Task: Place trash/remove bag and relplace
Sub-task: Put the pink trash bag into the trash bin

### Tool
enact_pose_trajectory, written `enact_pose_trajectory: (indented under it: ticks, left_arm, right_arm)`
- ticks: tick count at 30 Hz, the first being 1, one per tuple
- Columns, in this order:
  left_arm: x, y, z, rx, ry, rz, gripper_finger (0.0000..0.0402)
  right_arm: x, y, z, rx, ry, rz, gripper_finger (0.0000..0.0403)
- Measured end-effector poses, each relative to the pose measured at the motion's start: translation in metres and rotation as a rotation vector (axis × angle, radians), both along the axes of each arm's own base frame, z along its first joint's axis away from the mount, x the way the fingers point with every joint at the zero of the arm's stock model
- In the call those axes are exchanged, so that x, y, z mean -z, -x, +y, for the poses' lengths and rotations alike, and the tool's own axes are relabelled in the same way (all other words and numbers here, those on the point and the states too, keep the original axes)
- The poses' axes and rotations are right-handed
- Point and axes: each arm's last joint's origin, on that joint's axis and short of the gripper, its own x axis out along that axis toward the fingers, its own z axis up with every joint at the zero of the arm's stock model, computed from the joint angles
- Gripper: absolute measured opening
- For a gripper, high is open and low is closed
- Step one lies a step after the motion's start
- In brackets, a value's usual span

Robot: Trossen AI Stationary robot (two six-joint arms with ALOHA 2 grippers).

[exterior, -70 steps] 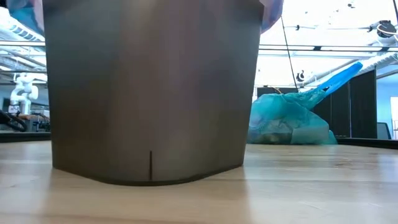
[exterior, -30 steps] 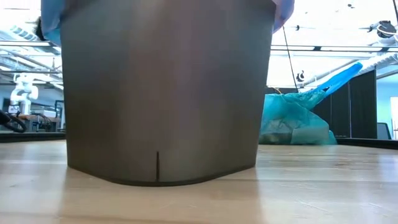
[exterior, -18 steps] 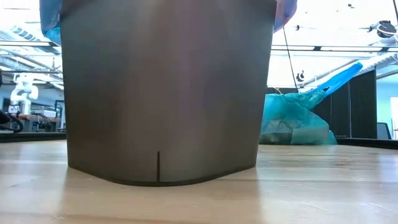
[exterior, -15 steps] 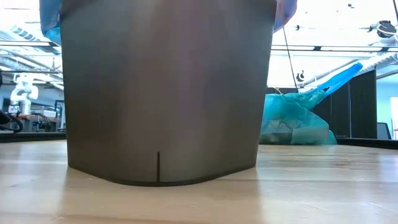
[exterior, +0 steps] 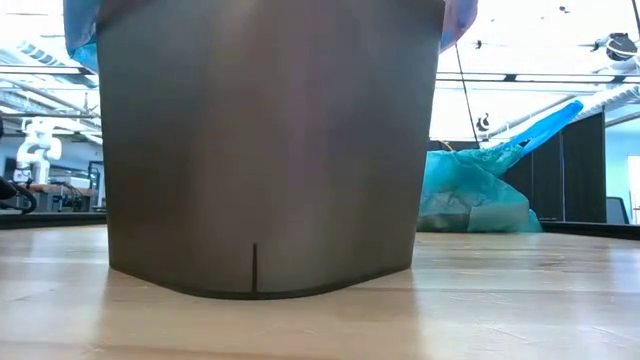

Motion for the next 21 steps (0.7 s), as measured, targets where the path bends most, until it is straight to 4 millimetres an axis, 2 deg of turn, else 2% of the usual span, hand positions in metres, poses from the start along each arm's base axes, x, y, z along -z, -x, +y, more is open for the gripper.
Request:
enact_pose_trajectory:
  ticks: [3, 10, 17, 21]
  left_arm:
    - [-0.001, 0.002, 0.000, 0.000, 0.001, -0.006, 0.0000]
    - [0.000, 0.004, 0.000, 0.001, 0.000, 0.014, 0.0000]
    - [0.001, 0.004, 0.000, 0.001, -0.001, 0.020, 0.0000]
    - [0.001, 0.004, 0.000, 0.002, -0.002, 0.022, 0.0000]
  right_arm:
    - [0.009, -0.013, 0.001, -0.002, -0.004, 0.043, 0.0000]
    - [0.010, -0.034, 0.001, 0.020, 0.068, 0.194, 0.0000]
    - [0.007, -0.037, -0.006, 0.133, 0.236, 0.376, 0.0000]
    - [0.009, -0.032, -0.016, 0.251, 0.269, 0.447, 0.0000]
